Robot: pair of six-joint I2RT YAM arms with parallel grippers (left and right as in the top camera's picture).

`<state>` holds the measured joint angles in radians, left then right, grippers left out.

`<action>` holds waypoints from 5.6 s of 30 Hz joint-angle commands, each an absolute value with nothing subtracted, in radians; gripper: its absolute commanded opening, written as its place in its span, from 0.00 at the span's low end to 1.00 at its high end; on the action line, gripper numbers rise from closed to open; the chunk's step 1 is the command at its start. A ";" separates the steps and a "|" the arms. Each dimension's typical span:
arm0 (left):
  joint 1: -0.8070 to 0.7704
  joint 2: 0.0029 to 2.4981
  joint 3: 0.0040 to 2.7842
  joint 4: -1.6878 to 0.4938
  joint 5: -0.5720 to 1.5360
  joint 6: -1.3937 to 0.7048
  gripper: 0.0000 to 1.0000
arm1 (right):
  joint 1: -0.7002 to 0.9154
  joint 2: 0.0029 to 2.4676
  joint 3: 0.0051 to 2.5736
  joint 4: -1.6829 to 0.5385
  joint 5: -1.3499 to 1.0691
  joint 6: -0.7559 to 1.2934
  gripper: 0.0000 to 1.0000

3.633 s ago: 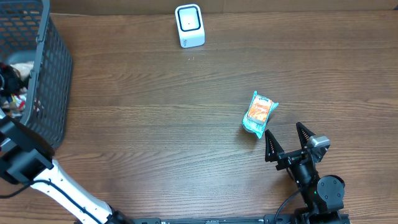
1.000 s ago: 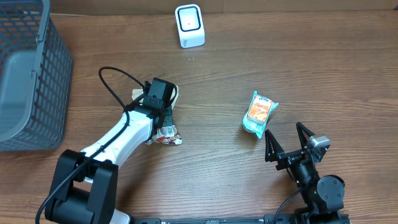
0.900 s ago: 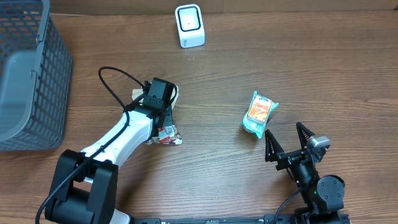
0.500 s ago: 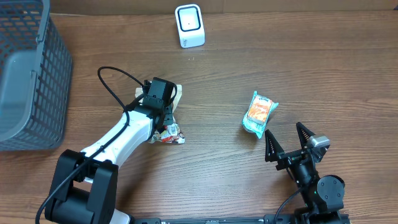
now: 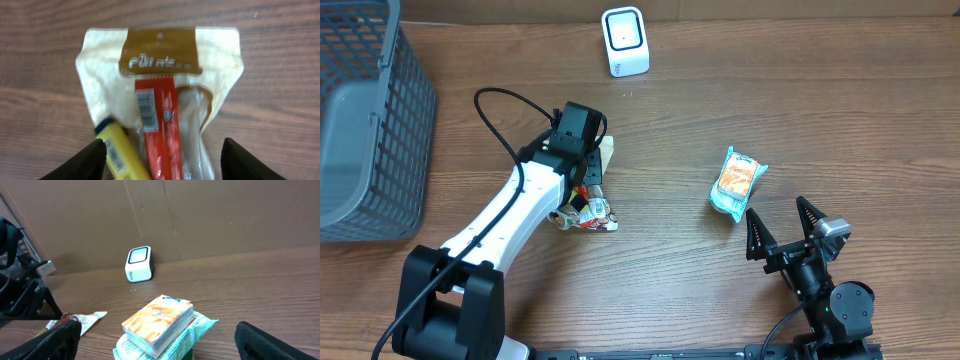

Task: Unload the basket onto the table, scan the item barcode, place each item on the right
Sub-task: 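Release the bundle on the table and pull the left gripper back, then move the right gripper over the Kleenex pack on the green wipes, then grasp the orange Kleenex tissue pack with the right gripper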

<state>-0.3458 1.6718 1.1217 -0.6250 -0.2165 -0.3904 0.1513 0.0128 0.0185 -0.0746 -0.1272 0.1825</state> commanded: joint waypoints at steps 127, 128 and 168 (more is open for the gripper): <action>0.131 1.654 1.416 -0.867 -0.137 -0.314 1.00 | 0.150 0.799 1.308 -1.087 -0.040 0.322 1.00; 0.131 1.654 1.416 -0.867 -0.137 -0.314 1.00 | 0.150 0.842 1.345 -1.111 -0.064 0.323 1.00; 0.131 1.654 1.416 -0.867 -0.137 -0.314 1.00 | 0.348 1.654 1.394 -1.176 0.044 0.633 0.72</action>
<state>0.1310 1.6699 1.4017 -0.8684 -0.1417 -0.3328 0.3431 1.6318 1.3788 -1.1782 0.0113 0.6079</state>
